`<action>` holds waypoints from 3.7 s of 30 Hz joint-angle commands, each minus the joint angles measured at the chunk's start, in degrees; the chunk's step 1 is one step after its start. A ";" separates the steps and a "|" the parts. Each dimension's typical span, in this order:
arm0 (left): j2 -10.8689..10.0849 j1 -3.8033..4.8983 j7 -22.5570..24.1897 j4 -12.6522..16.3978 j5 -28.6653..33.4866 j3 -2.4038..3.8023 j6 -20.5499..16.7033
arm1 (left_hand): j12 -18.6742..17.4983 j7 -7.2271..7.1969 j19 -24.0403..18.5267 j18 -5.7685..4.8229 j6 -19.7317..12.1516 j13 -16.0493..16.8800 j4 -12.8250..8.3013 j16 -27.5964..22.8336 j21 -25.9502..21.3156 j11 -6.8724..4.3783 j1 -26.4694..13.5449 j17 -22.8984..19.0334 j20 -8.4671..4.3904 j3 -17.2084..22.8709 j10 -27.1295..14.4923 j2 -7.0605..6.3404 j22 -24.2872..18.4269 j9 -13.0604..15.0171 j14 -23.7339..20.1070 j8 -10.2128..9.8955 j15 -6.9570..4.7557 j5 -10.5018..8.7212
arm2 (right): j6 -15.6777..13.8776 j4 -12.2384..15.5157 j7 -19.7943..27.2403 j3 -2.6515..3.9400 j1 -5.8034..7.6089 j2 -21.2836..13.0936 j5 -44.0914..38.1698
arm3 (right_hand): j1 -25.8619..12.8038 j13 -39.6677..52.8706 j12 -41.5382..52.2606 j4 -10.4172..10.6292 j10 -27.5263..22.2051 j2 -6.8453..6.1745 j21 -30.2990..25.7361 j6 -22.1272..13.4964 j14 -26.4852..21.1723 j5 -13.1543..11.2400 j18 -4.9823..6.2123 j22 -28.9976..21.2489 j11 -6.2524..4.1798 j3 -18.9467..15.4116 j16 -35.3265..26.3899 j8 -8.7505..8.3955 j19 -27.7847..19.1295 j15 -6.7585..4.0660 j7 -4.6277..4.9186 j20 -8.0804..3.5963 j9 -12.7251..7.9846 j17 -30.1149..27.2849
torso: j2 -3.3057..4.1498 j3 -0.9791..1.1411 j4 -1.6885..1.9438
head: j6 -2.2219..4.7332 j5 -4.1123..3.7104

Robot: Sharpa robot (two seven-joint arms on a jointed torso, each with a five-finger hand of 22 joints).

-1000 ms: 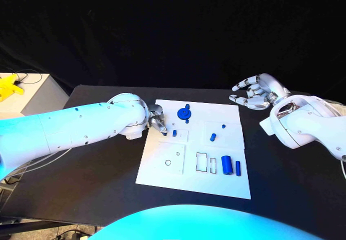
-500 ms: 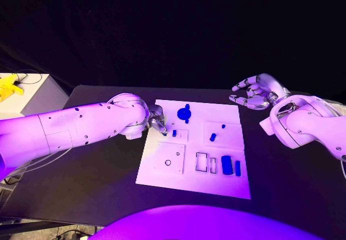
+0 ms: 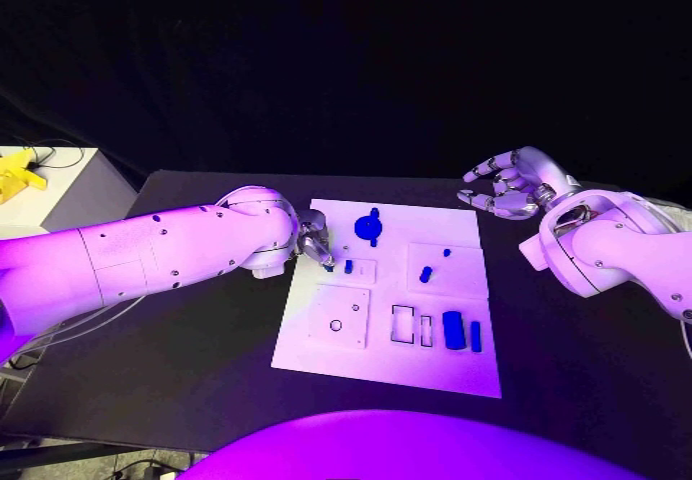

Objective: Assemble the parts on the task board

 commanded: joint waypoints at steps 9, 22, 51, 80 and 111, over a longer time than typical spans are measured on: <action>0.71 -0.60 0.24 0.15 0.92 -0.39 1.57 | 0.66 -0.82 0.17 -1.02 1.13 1.27 -8.90 0.49 0.29 -0.16 -1.53 13.23 -0.20 8.90 1.19 0.22 1.11 0.08 5.54 0.59 -0.34 -0.05 | 0.63 0.15 0.62 0.01 -0.03 -0.13 -0.22 | -0.58 3.49 -0.04 -0.12 -0.22 -0.03 -0.36 -0.26 5.15 0.35 0.95 9.84 -0.11 0.56 -0.43 0.37 2.23 -0.19 0.08 -0.14 -0.12 12.05 | -0.05 0.07 -0.01 | 0.01 -0.17; 0.54 -0.67 0.24 0.35 0.91 -0.53 2.08 | 1.62 -1.39 0.40 -1.10 1.93 2.77 -8.50 0.68 0.44 -0.59 -2.35 13.64 -0.39 8.00 2.08 0.08 1.49 0.24 5.66 1.11 -0.62 -0.16 | 0.54 0.16 0.60 0.01 -0.03 -0.27 -0.22 | -0.58 3.49 -0.04 -0.12 -0.22 -0.03 -0.36 -0.26 5.15 0.35 0.95 9.84 -0.11 0.56 -0.43 0.37 2.23 -0.19 0.08 -0.14 -0.12 12.05 | -0.05 -0.05 0.00 | 0.01 -0.28; 0.38 -0.68 0.32 -0.31 0.84 -0.54 0.16 | 1.18 -2.49 0.47 -1.12 3.23 2.77 -0.89 0.51 0.13 -1.40 -8.63 13.31 -1.28 -4.66 1.74 -1.68 1.42 -1.17 5.56 0.57 -1.45 -1.43 | 0.23 -0.10 0.72 0.01 -0.03 -0.21 -0.23 | -0.79 3.23 -0.26 -0.08 -0.44 -0.06 -0.77 -0.30 5.07 0.37 1.04 9.65 -0.11 0.75 -0.58 0.38 2.09 -0.19 0.08 -0.15 -0.15 11.78 | -0.07 -0.01 -0.01 | 0.01 -0.31; -1.06 -0.69 0.30 -0.02 2.39 -0.11 -2.06 | 0.33 -2.07 0.14 -0.98 3.12 1.85 7.15 0.43 -0.39 -1.02 -9.20 13.18 -1.04 -17.31 0.95 -2.21 0.88 -1.83 5.52 0.49 -1.16 -1.39 | 0.01 -0.02 0.38 0.01 -0.10 -0.48 -0.73 | -0.81 3.09 -0.39 -0.16 -0.57 -0.12 -1.34 -0.42 4.95 0.96 1.15 9.37 -0.11 1.16 -0.83 0.35 1.89 -0.20 0.09 -0.16 -0.21 11.34 | -0.09 -0.03 0.00 | 0.01 -0.65; -3.07 -0.66 27.33 3.21 11.26 2.99 -18.51 | -18.92 4.52 -26.44 6.12 -10.32 -25.27 2.87 -21.51 -27.65 5.22 13.73 -21.87 3.84 -10.36 -28.16 -1.17 -33.91 -8.04 -17.14 -2.58 4.56 -3.63 | -0.54 -1.04 1.15 0.01 -0.68 -0.25 -0.24 | -1.17 -1.77 -5.15 -0.15 -4.74 -0.53 -4.46 -0.43 4.31 1.33 1.79 7.83 -0.22 1.97 -2.05 0.49 0.74 -0.31 0.01 -0.23 -0.26 9.24 | -0.03 0.01 -0.05 | 0.20 -1.56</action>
